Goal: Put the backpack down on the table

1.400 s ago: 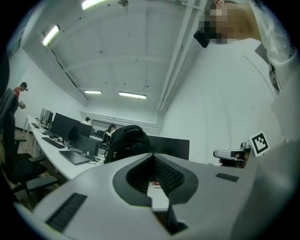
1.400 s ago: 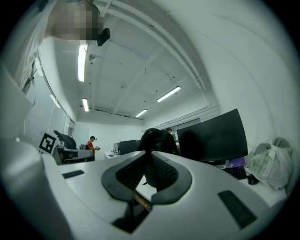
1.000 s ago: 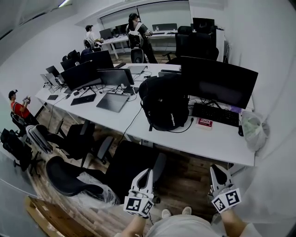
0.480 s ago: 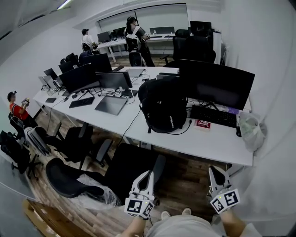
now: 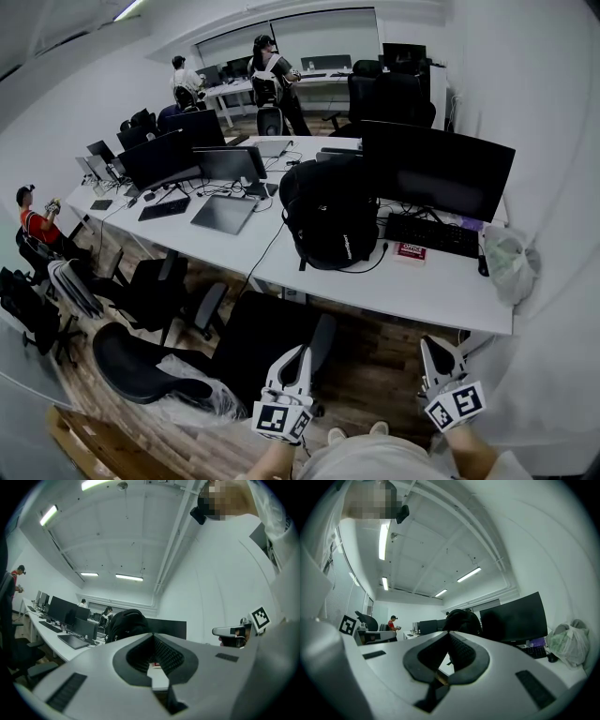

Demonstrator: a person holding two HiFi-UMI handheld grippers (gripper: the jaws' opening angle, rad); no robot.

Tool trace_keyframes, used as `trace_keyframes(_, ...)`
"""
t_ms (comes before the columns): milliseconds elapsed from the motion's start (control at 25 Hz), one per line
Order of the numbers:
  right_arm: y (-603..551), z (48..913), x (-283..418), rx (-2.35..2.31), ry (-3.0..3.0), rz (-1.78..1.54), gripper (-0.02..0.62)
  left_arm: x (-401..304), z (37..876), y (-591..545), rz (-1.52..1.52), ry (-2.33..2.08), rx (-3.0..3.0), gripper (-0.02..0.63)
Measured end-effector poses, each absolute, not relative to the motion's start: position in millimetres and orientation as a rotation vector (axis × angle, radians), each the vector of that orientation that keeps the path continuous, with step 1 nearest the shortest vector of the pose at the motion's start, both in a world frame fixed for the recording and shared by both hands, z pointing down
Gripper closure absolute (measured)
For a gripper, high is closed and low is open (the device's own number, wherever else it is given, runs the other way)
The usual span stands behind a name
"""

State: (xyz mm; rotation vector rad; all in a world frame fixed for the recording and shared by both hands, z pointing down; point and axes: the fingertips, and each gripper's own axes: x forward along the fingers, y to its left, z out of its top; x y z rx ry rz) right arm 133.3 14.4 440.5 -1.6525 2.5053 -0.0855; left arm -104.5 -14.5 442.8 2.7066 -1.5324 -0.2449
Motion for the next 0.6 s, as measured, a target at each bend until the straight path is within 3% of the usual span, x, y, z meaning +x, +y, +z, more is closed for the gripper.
trace_keyframes(600,19.6,448.5,136.1,-1.680,2.506,-0.090,0.580,-95.4,450.0,-9.1,-0.216,-1.484,2.738,0.597)
